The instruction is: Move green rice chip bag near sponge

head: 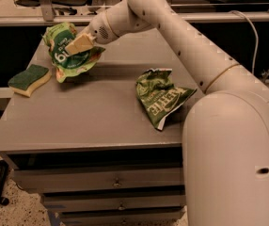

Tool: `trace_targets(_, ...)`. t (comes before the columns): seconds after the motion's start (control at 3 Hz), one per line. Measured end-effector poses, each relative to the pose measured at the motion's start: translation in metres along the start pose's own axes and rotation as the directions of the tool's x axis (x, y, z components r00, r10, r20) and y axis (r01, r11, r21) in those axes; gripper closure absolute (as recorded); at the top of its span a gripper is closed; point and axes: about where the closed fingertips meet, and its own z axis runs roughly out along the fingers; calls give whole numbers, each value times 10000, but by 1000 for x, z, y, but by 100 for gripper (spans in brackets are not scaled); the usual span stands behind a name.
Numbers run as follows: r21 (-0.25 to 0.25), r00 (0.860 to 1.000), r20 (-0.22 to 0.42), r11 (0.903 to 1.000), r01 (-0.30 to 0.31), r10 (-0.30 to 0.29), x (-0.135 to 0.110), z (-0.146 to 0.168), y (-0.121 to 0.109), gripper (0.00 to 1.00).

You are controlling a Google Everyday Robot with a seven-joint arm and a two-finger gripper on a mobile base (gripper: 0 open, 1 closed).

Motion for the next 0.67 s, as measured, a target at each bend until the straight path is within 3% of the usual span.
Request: trace_targets(0.67, -394, 9999, -114, 9992, -14, 10, 5, 13, 9, 35)
